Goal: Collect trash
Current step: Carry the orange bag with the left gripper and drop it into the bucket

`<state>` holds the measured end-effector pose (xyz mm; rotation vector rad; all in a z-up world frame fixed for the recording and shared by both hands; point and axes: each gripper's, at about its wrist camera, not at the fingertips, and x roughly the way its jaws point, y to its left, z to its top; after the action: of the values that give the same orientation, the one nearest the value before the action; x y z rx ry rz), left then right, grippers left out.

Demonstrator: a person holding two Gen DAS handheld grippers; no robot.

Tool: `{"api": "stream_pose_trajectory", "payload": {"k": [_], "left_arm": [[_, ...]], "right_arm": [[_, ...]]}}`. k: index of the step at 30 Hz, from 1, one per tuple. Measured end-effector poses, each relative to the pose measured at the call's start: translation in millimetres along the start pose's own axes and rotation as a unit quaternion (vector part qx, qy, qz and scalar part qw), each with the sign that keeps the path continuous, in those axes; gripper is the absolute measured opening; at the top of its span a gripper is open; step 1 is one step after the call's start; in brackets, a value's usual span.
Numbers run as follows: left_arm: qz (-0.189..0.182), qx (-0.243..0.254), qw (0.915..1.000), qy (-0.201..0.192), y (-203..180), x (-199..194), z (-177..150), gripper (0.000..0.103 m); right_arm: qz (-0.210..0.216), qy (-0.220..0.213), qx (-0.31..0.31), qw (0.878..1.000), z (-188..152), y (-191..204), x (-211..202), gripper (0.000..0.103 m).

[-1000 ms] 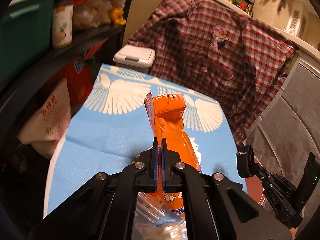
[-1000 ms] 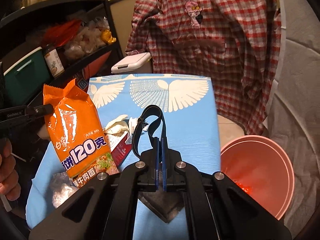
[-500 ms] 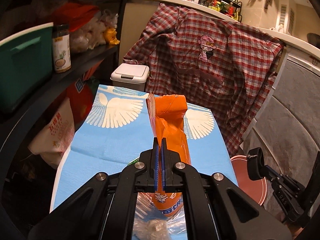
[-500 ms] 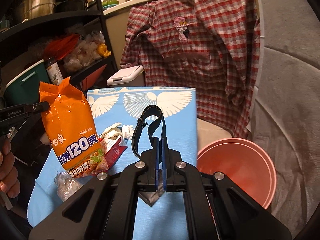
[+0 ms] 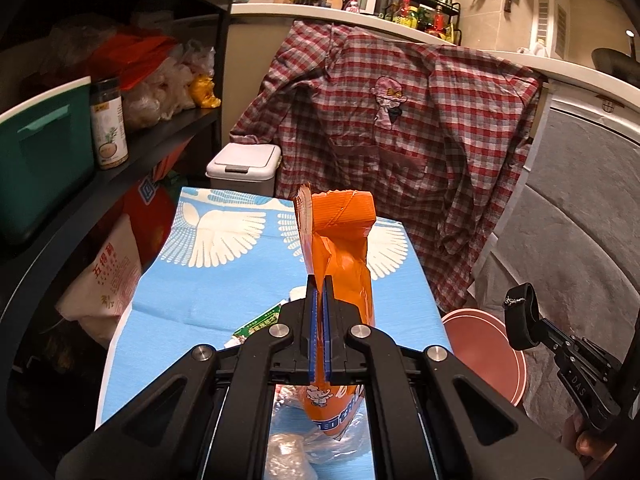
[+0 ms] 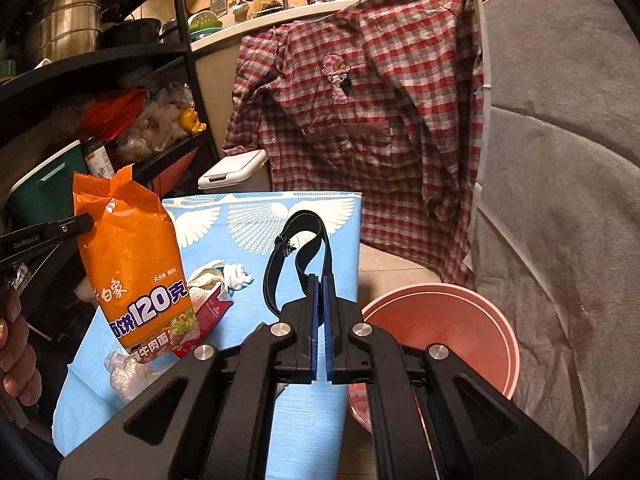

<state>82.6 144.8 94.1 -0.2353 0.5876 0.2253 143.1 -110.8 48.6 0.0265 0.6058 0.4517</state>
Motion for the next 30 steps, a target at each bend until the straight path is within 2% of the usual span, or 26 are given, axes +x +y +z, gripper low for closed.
{"api": "stream_pose_trajectory", "payload": {"k": [22,30], "left_arm": [[-0.033,0.025,0.9989,-0.023,-49,-12,4,0.002],[-0.045,0.033,0.9980,-0.029,-69,-11,4,0.002]], "right_arm": [[-0.032,-0.022,0.031,0.999,8,-47,-24,0.003],[-0.050,-0.014,0.045,0.998,9,-70,-26,0.003]]}}
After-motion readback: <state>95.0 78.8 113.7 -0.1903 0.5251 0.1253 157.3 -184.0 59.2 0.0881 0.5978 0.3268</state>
